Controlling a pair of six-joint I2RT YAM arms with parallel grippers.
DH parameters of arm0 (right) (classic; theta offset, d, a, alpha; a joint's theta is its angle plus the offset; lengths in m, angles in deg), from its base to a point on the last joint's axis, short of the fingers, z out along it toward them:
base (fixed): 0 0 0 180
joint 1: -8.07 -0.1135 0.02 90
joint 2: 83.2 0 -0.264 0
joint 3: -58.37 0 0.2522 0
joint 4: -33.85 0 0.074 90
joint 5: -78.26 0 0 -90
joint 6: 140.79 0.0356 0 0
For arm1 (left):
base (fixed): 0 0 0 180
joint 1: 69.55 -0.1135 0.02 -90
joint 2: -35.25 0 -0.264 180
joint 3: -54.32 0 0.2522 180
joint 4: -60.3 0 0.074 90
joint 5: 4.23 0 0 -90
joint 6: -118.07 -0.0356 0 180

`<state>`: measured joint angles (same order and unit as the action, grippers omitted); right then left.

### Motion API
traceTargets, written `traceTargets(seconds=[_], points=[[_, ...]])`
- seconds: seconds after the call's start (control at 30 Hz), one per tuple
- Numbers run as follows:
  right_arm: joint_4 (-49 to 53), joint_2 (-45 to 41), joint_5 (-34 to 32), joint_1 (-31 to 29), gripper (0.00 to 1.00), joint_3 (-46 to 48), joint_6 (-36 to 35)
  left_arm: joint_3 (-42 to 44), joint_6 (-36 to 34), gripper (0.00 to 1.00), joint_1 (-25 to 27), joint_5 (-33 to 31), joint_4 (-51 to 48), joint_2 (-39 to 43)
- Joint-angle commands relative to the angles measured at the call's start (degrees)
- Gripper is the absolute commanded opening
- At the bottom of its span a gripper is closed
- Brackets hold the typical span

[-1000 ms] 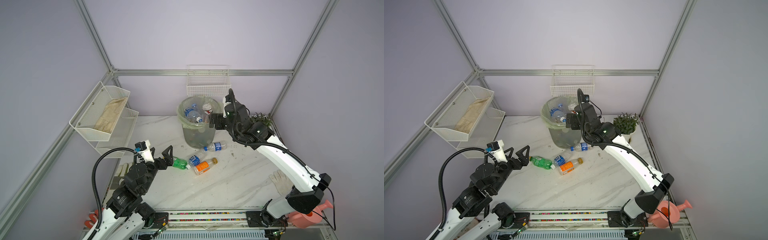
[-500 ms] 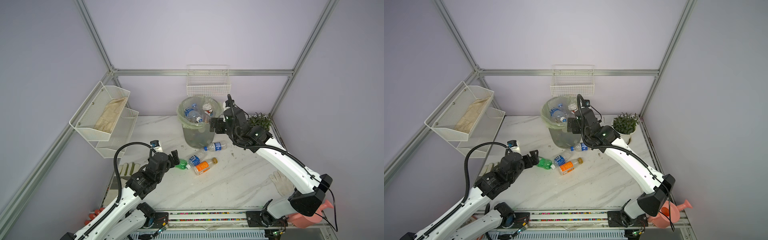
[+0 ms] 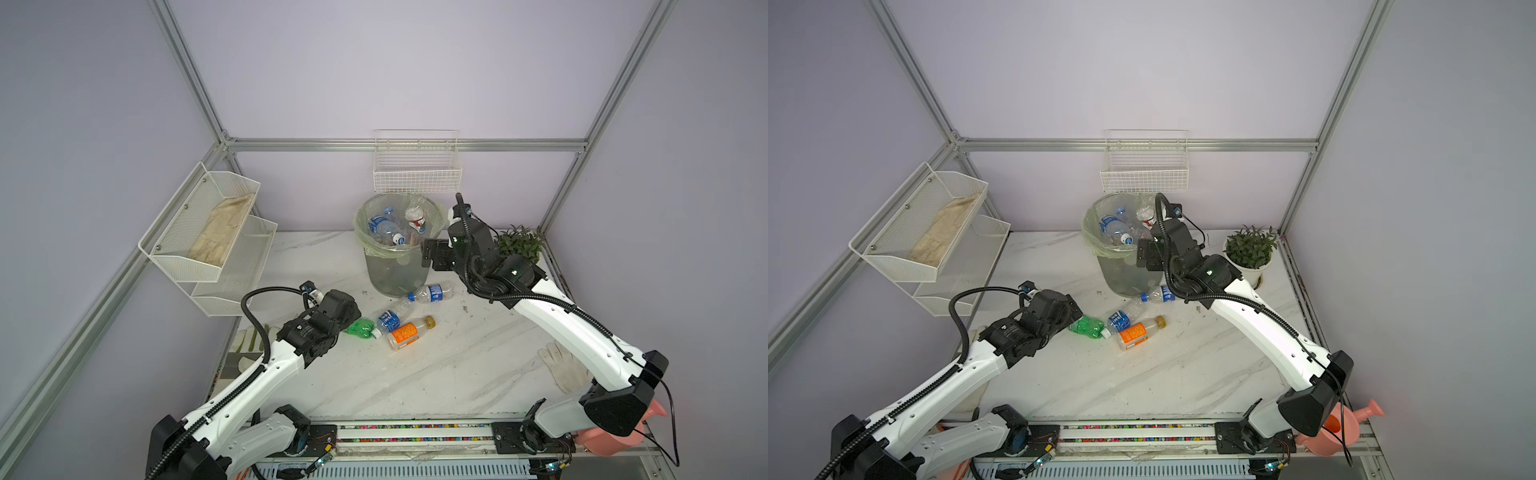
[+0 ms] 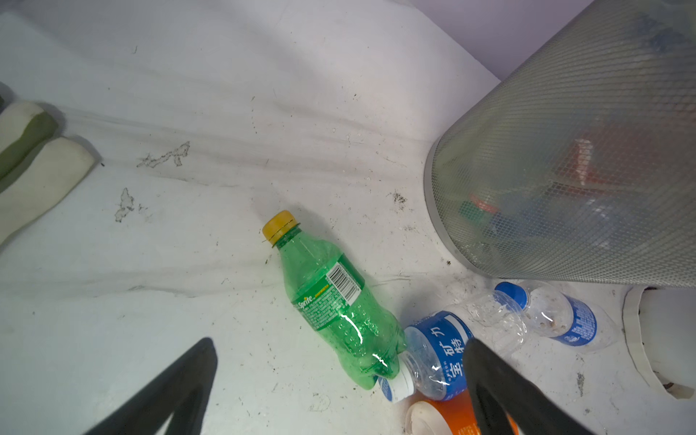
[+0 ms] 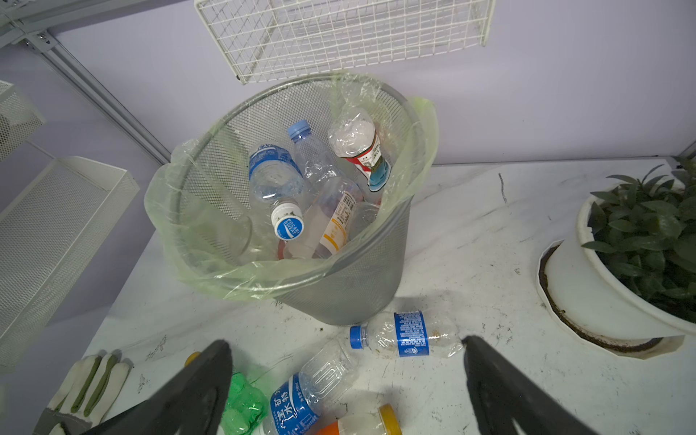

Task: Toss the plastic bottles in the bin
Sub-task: 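Lower the left gripper and close it around the green Sprite bottle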

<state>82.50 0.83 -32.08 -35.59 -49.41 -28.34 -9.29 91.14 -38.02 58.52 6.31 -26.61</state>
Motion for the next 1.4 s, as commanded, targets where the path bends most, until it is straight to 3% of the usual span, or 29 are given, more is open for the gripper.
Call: traceTargets(seconds=[0.0,0.27,0.8,1.37], points=[[-0.3,-1.8,-1.2,0.1,0.97,1.4,0.9,-7.3,9.0,1.0,-0.9,-0.3,-4.1,-2.8],[-0.3,-3.1,-1.2,0.1,0.97,3.2,1.6,-11.4,17.9,1.0,-1.6,2.1,-7.5,-11.0],[0.2,-5.1,-1.9,0.1,0.97,6.4,2.9,-15.2,20.8,1.0,-2.7,6.7,-5.8,-23.8],[0.5,-7.4,-2.3,0.1,0.97,9.2,3.6,-16.9,21.9,1.0,-4.2,8.4,-5.7,-30.4]])
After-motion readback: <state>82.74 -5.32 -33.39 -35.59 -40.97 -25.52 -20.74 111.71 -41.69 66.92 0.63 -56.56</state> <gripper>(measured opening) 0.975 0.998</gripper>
